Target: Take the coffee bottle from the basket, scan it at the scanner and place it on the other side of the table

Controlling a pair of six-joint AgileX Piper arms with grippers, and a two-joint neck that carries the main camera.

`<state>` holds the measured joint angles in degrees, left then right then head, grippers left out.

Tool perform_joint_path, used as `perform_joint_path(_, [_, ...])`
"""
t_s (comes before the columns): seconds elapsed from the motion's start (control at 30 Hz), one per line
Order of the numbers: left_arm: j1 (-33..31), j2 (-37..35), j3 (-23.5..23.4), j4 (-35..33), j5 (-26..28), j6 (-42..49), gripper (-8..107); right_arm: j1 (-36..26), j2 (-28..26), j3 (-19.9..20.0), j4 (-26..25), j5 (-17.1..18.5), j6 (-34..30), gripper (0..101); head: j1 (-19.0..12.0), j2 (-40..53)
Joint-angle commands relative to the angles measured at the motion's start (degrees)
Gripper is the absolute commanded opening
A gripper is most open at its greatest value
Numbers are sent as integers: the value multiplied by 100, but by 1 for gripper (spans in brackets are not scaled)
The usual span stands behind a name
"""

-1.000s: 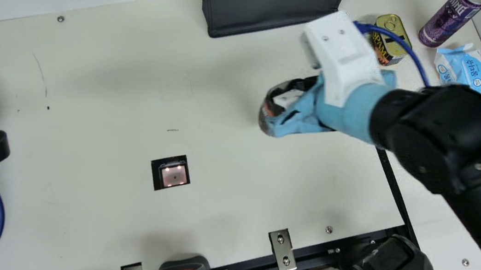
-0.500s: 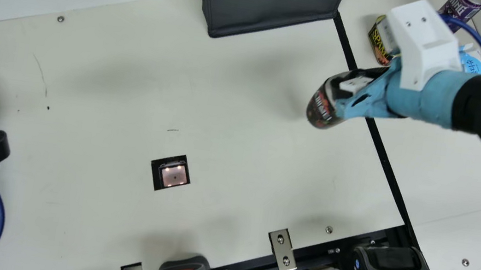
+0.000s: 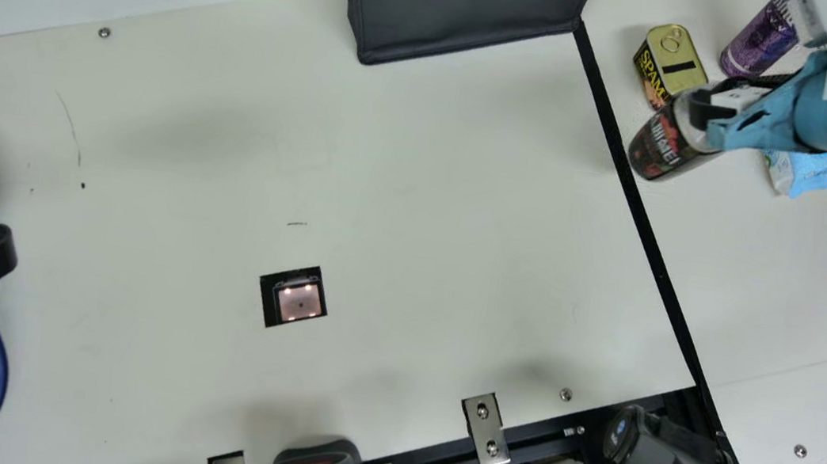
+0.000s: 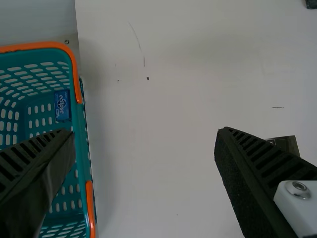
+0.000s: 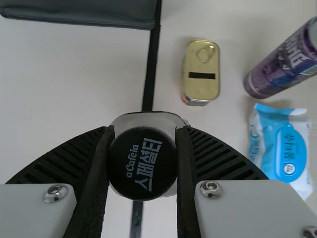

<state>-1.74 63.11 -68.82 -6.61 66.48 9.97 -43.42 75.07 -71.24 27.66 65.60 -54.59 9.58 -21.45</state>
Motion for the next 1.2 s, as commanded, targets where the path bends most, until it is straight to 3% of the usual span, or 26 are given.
perform_joint_path(0.0, [0, 0, 0, 0, 0, 0, 90, -178, 153, -39, 30, -11, -346, 0, -166, -13])
perform_joint_path(0.27, [0, 0, 0, 0, 0, 0, 90, -335, 599, -194, 24, -167, -589, 0, -166, -13])
perform_joint_path(0.83, [0, 0, 0, 0, 0, 0, 90, -256, 1258, -331, -240, -628, -376, 0, -166, -13])
perform_joint_path(1.17, [0, 0, 0, 0, 0, 0, 90, -257, 1475, -403, -259, -808, -335, 33, -166, -13])
